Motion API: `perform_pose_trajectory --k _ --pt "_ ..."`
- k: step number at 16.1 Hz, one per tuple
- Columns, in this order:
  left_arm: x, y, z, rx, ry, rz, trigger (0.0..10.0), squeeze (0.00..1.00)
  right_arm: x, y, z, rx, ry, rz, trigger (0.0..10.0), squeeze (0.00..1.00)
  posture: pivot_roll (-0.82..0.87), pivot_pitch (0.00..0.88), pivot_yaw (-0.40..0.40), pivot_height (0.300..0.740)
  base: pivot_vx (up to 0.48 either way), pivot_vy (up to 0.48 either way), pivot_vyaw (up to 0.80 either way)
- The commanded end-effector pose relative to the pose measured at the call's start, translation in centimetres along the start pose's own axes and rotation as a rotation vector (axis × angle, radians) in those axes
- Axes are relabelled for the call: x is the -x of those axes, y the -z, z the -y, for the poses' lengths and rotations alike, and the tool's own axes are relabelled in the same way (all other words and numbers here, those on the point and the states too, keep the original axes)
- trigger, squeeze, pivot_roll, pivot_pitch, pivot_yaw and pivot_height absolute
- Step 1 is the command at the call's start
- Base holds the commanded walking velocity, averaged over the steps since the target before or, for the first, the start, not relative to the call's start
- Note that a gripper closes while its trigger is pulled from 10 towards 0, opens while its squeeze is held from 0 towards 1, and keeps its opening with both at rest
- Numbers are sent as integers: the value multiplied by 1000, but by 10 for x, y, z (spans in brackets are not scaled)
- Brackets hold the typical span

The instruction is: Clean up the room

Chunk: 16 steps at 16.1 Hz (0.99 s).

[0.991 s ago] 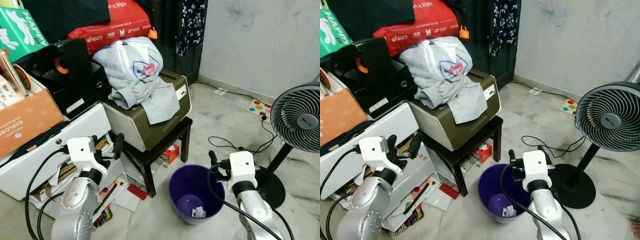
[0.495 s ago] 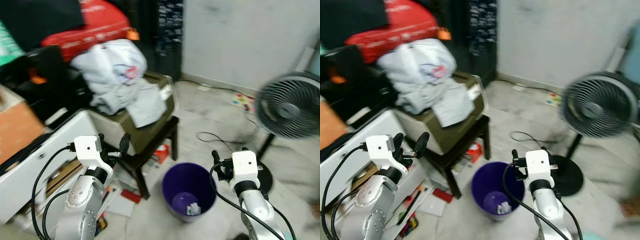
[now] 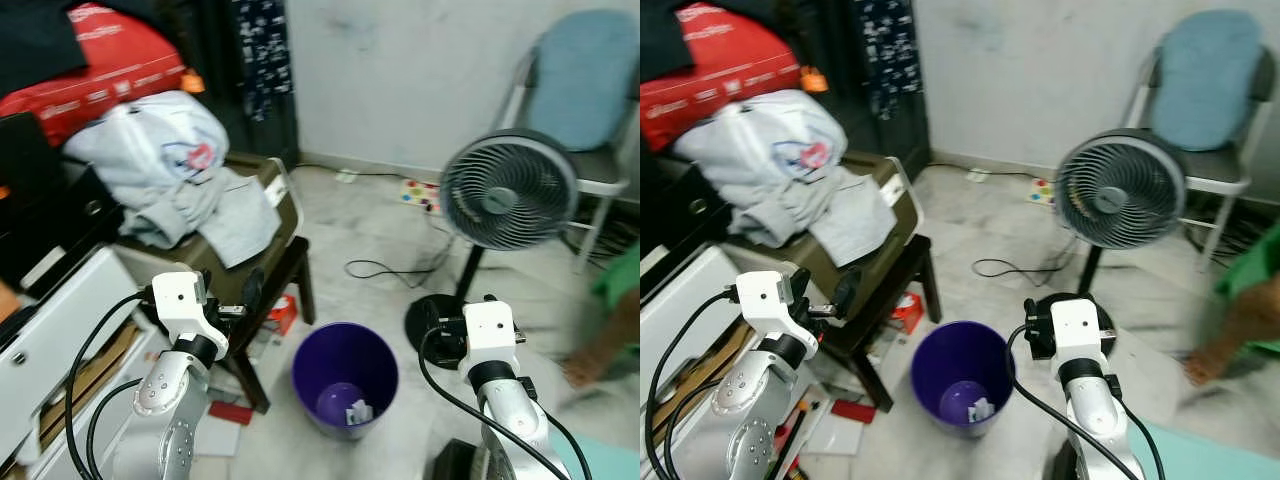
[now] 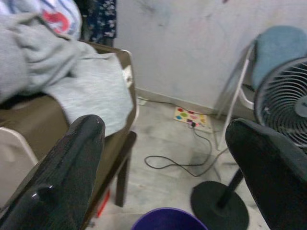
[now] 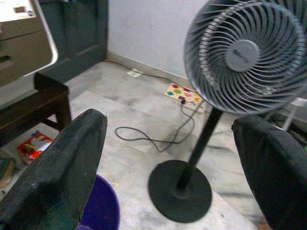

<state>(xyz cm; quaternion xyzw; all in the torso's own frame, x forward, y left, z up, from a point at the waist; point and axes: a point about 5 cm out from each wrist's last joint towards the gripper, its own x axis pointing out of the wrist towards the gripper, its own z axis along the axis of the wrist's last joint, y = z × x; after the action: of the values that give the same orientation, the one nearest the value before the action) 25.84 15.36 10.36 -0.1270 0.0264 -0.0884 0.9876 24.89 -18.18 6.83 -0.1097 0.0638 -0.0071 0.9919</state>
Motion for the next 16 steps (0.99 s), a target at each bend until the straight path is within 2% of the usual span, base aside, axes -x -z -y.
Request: perform_pose_trajectory --k 1,14,16 --pt "1 4 -2 -15 -4 -33 10000 0 -2 -3 1 -13 6 3 10000 0 -134 0 89 740 0 0 -800" --pt "2 13 6 -45 45 -82 10000 0 -2 -3 1 -24 10 -2 10000 0 -137 0 90 740 0 0 -800" --pt "1 13 6 -47 50 -83 10000 0 -2 -3 0 -25 7 2 10000 0 -137 0 90 740 0 0 0"
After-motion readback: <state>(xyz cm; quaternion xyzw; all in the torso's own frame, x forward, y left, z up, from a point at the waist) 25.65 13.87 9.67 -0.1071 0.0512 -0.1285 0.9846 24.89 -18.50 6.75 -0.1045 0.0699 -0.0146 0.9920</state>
